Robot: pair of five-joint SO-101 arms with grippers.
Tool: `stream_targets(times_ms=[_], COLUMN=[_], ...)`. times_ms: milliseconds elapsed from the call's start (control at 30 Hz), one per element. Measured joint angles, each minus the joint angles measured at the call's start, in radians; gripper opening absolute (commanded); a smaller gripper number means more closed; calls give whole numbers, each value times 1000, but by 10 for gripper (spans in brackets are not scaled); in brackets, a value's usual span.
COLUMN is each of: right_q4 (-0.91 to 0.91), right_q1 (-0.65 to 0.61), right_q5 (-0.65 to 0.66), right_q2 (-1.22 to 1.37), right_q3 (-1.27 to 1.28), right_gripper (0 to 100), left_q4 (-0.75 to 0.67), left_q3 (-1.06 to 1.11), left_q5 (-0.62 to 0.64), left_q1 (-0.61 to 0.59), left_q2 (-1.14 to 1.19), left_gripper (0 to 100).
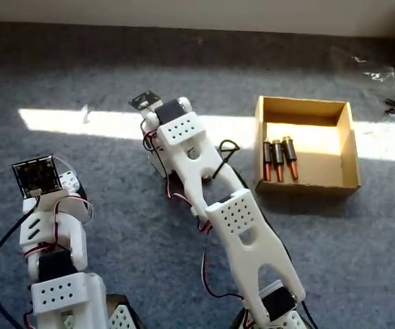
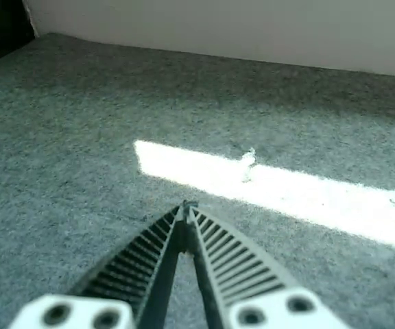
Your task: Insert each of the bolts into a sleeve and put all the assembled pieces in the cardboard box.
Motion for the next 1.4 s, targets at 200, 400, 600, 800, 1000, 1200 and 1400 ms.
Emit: stream_targets(times_ms=[200, 400, 600, 800, 1000, 1200, 1400], right_q4=[0, 2, 2, 2, 0, -60, -68], right_q1=[0, 0, 9, 2, 2, 2, 2], right_q5=[-5, -26, -32, -32, -31, 14, 20], right_q2=[0, 0, -124, -203, -203, -186, -155], right_q3=[0, 0, 34, 210, 239, 242, 242], right_gripper=[120, 121, 121, 121, 121, 121, 121], left_q4=[0, 0, 0, 0, 0, 0, 0], left_q3=[0, 0, 0, 0, 0, 0, 0], left_q5=[0, 0, 0, 0, 0, 0, 0], left_q1=[0, 0, 0, 0, 0, 0, 0], left_q2=[0, 0, 0, 0, 0, 0, 0], left_gripper=[7, 7, 7, 7, 7, 7, 7])
